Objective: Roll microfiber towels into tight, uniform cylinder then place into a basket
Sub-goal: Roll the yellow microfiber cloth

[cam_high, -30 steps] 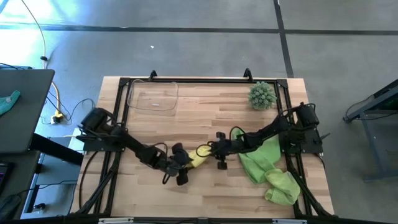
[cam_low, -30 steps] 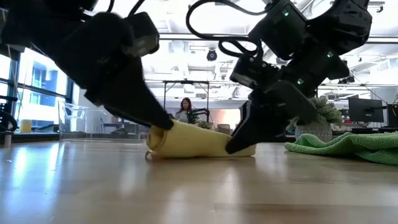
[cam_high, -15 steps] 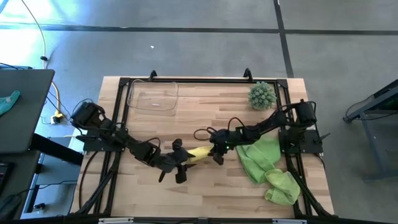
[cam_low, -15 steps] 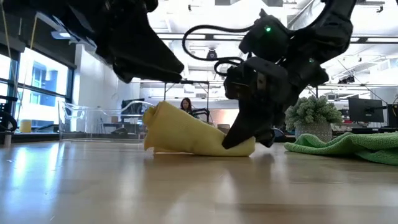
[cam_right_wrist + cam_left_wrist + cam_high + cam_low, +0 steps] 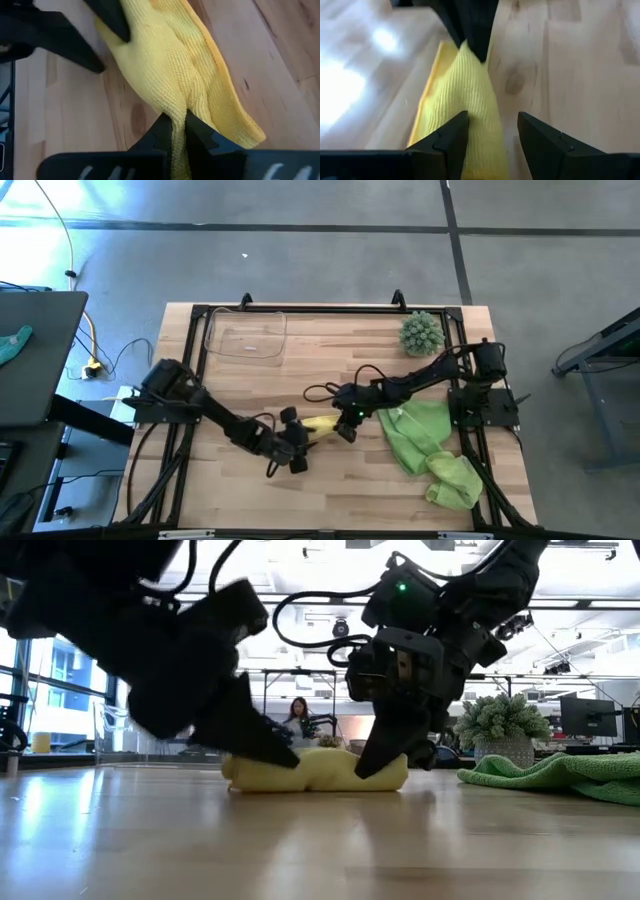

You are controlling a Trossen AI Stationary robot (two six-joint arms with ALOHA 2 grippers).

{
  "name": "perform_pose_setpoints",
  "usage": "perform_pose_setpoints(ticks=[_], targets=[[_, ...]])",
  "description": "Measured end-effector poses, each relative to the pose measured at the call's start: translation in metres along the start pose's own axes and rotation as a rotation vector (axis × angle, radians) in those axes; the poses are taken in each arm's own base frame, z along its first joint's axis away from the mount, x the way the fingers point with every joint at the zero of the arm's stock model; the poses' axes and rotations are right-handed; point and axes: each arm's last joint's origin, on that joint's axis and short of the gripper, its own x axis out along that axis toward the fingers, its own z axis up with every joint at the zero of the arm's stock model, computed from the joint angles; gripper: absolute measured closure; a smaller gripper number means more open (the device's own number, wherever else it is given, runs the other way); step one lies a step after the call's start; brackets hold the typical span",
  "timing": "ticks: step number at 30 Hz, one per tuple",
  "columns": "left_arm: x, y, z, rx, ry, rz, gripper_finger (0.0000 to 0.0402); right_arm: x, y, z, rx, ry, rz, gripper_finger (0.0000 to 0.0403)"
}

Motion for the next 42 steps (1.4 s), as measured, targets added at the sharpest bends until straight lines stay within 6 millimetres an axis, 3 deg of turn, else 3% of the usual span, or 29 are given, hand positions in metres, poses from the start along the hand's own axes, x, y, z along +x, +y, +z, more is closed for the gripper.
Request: perform_pose_setpoints(ticks=[7, 13, 20, 24, 27, 33, 37, 42], targets=[[0.006, -0.001, -0.01, -0.123, 0.062, -0.011, 0.0241, 0.0, 0.004, 0.005, -0.099, -0.004, 0.013, 0.038], [0.007, -0.001, -0.012, -0.183, 0.08, -0.015, 0.0241, -0.012, 0.014, 0.013, -0.292, 0.06, 0.005, 0.0315], [0.007, -0.001, -0.013, -0.19, 0.088, -0.018, 0.0241, -0.055, 0.044, 0.03, -0.469, 0.232, -0.04, 0.0271], [0.007, -0.001, -0.014, -0.191, 0.089, -0.019, 0.0241, -0.068, 0.073, 0.026, -0.675, 0.132, -0.009, 0.027], [0.007, -0.001, -0.014, -0.192, 0.089, -0.018, 0.0241, -0.061, 0.084, 0.01, -0.862, 0.007, -0.063, 0.027], [0.007, -0.001, -0.014, -0.192, 0.087, -0.016, 0.0241, -0.03, 0.066, -0.028, -0.98, -0.257, -0.174, 0.027], [0.007, -0.001, -0.014, -0.192, 0.086, -0.016, 0.0241, -0.027, 0.053, -0.041, -0.952, -0.364, -0.21, 0.027], [0.007, -0.001, -0.014, -0.195, 0.081, -0.016, 0.0241, -0.026, 0.042, -0.048, -0.88, -0.361, -0.207, 0.027]])
